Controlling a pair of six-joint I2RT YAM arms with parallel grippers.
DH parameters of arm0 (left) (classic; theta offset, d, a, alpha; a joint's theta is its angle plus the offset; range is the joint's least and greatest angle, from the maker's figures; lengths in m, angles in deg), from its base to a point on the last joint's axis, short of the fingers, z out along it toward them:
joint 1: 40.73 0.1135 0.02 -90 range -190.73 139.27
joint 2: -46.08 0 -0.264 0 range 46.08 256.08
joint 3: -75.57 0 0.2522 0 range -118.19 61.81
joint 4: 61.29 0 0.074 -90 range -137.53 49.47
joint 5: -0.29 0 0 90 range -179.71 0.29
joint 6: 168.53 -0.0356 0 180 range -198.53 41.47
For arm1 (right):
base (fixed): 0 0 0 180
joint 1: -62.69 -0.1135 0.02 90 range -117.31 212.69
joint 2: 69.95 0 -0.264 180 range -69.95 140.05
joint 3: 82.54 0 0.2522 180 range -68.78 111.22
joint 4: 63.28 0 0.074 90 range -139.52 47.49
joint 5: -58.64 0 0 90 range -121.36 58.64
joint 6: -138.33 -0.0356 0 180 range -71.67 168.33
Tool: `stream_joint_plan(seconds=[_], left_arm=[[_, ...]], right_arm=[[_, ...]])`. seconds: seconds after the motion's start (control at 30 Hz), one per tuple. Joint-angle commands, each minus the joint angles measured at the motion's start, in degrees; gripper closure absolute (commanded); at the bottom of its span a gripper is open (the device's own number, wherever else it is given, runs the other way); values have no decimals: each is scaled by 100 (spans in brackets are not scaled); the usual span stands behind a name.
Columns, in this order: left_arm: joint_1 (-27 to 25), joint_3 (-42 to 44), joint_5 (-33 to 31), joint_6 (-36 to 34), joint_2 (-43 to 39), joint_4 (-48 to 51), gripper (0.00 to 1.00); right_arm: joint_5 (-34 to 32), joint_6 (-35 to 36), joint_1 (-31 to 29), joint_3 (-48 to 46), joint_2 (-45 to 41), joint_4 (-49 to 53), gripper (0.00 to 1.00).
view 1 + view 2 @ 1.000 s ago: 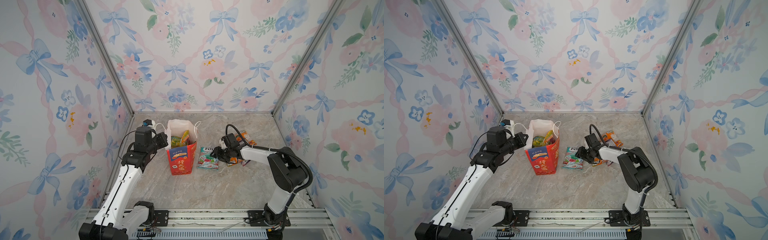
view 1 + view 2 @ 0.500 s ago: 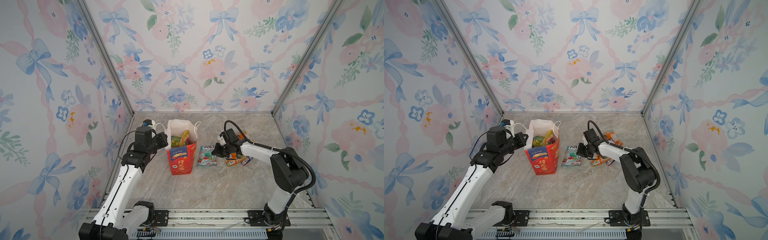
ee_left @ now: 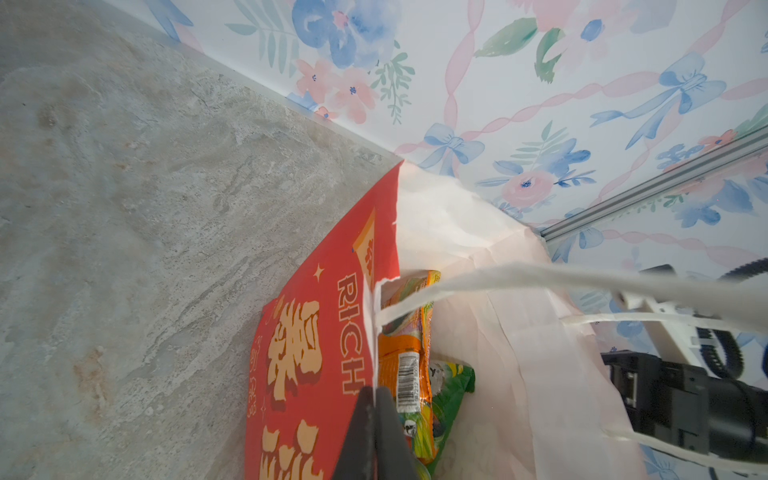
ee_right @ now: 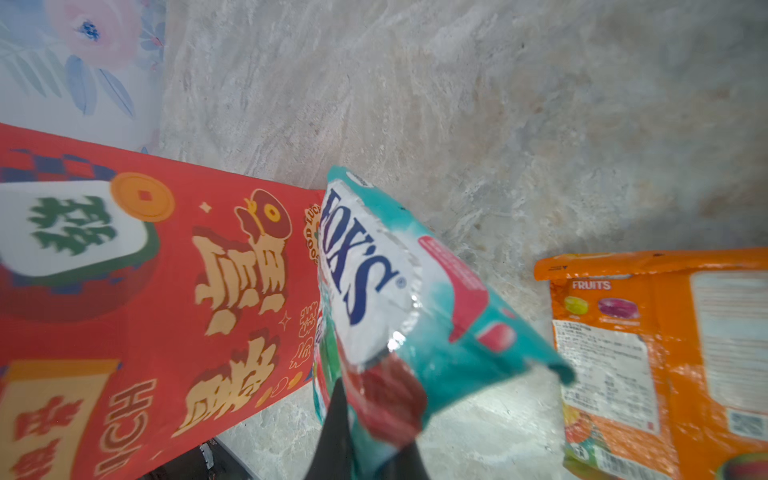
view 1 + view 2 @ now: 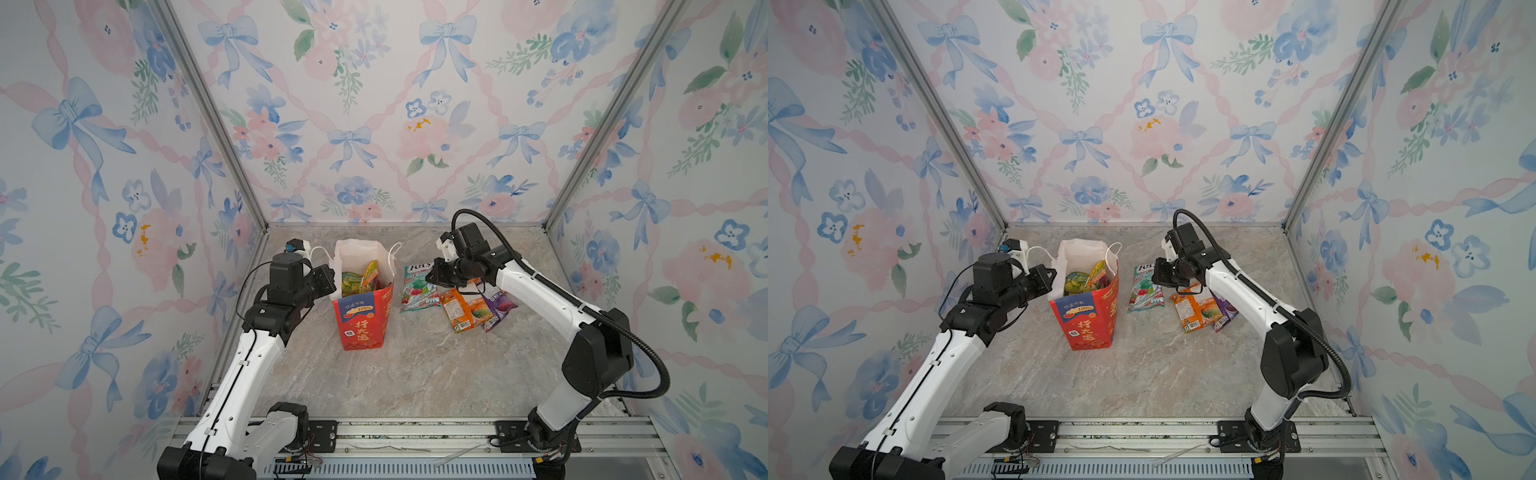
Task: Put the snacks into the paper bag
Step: 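Lift the teal Fox's bag off the table with the right gripper, then carry the teal Fox's bag over the paper bag held by the left gripper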
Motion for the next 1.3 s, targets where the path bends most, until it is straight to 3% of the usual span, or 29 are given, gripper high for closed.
stream_joint_plan(seconds=[0.0, 0.43, 0.73, 0.93, 1.27], left_arm=[[48, 65, 69, -92, -65, 80, 100], [43, 29, 119, -90, -32, 80, 100], [41, 15, 143, -77, -31, 78, 100], [33, 2, 165, -70, -53, 79, 100], [19, 3, 189, -68, -56, 80, 100]], right_arm=[[-293, 483, -74, 746, -391, 871, 100], [-1081, 1304, -118, 2643, -648, 1721, 100], [-1046, 1559, -317, 3305, -834, 624, 100], [-948, 1714, -756, 3445, -772, 13, 100], [-321, 2238, -1286, 3486, -516, -912, 100]])
